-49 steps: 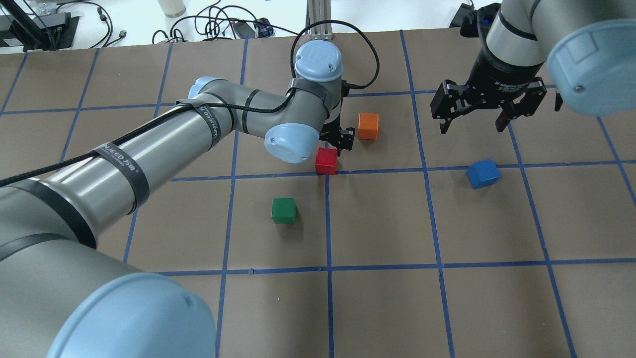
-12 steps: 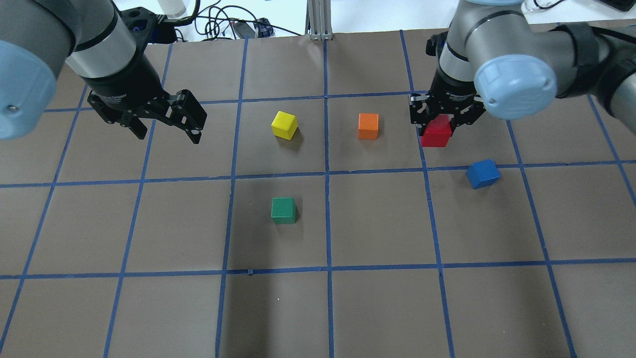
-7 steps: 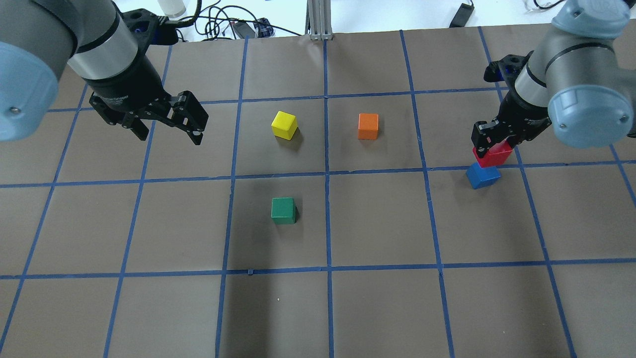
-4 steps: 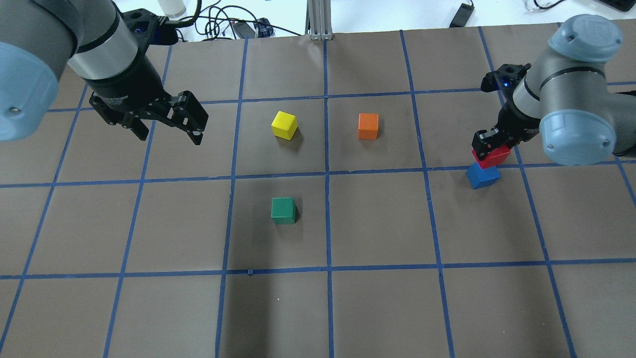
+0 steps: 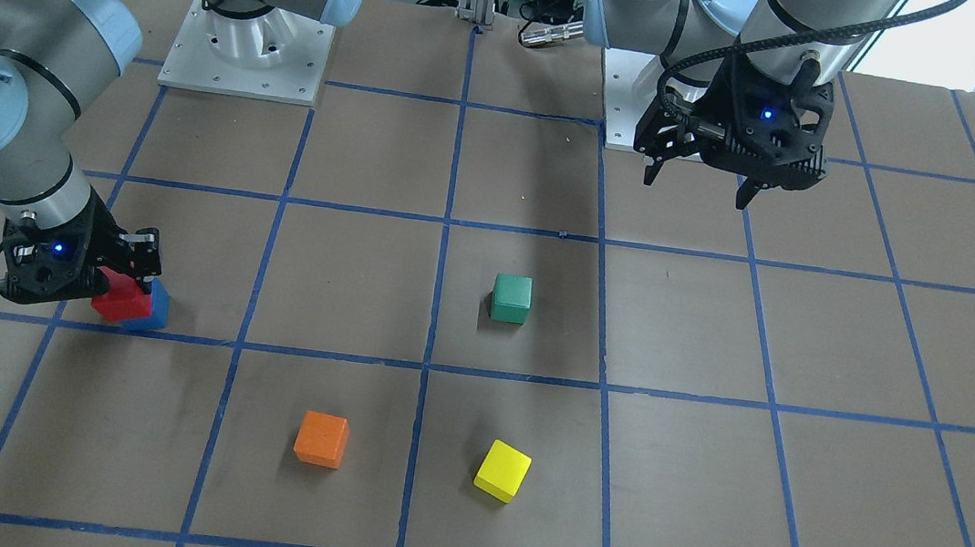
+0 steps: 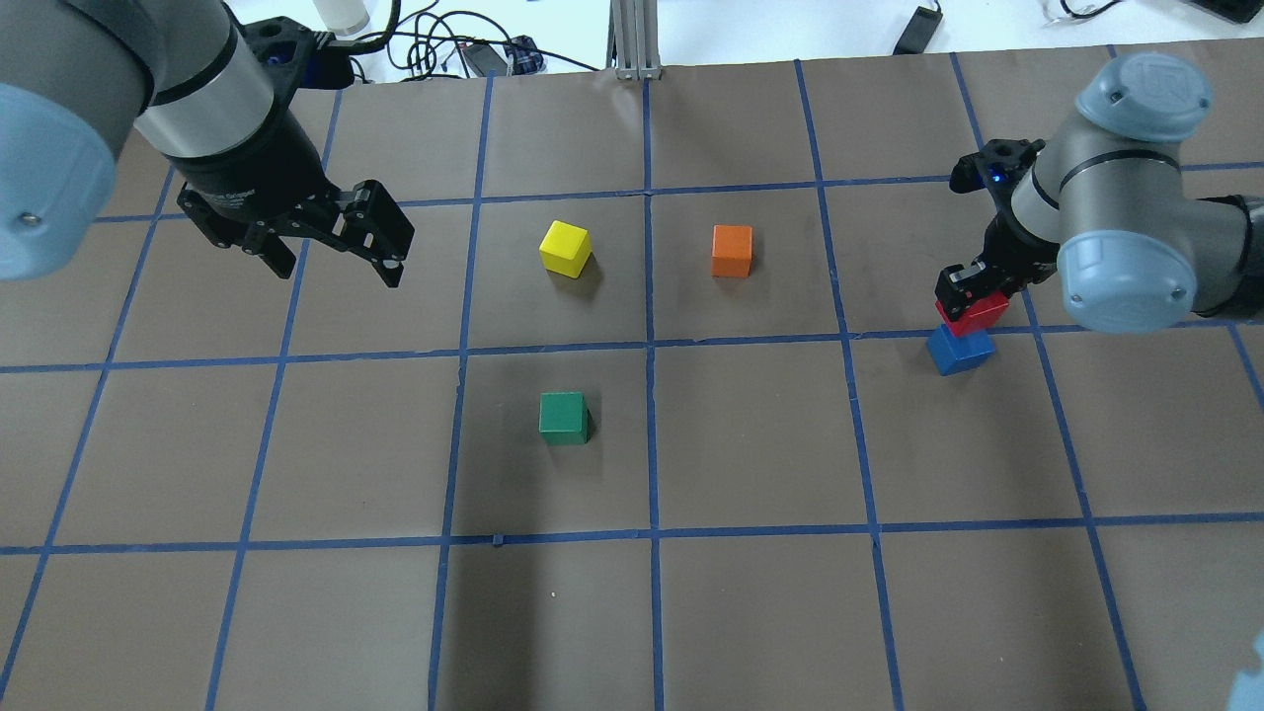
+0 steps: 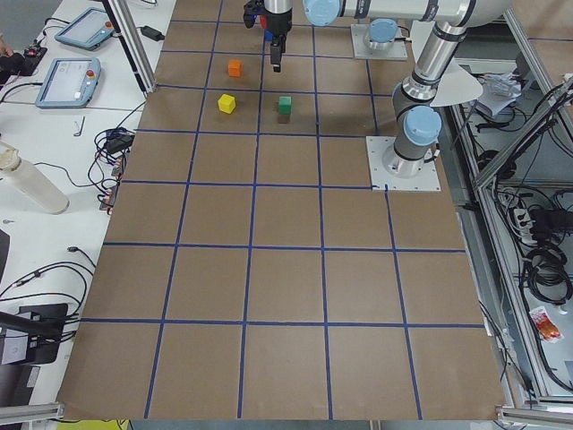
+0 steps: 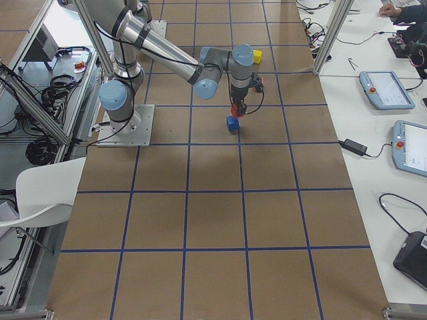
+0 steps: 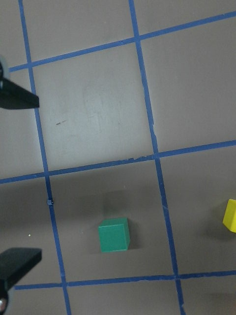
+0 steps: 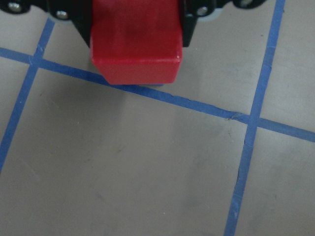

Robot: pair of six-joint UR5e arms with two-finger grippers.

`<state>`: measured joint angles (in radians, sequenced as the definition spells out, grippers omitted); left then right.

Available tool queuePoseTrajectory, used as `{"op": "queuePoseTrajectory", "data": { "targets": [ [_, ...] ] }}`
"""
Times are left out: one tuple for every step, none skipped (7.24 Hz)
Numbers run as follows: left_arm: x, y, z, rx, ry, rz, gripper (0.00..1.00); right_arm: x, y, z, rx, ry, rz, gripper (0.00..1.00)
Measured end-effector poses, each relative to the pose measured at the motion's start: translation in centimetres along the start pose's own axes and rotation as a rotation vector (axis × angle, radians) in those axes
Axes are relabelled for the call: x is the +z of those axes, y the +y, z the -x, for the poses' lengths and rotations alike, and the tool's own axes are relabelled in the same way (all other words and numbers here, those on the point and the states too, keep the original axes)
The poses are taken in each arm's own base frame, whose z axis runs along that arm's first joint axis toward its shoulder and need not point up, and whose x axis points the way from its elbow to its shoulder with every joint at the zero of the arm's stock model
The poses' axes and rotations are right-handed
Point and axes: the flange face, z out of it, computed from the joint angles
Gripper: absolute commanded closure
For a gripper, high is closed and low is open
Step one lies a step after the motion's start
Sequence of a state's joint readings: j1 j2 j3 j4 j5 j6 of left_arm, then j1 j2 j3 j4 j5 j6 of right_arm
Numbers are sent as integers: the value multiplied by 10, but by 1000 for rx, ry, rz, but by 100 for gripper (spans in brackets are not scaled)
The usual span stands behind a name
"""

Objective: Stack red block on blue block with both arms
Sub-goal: 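Lower the red cube onto the blue cube with the right gripper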

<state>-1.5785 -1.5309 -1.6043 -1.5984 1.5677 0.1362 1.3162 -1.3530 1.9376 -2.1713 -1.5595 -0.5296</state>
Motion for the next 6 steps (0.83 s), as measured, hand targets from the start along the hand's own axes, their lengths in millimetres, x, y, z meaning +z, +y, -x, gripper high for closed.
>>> {"op": "queuePoseTrajectory", "data": {
  "targets": [
    [0,0,0,-1,0,-1,0,4,4,-5,11,-6,8,100],
    [-1,0,0,-1,0,-1,0,8,8,-6,18,-12,16,100],
    [-1,0,0,-1,0,-1,0,9,10,-7,20,-13,16,100],
    [-1,0,0,-1,0,-1,0,9,10,-7,20,-8,10,100],
    [-1,0,0,-1,0,-2,0,9,10,-8,21,-5,6,98],
    [-1,0,0,-1,0,-2,0,10,10,-8,21,-5,6,97]
  ]
}}
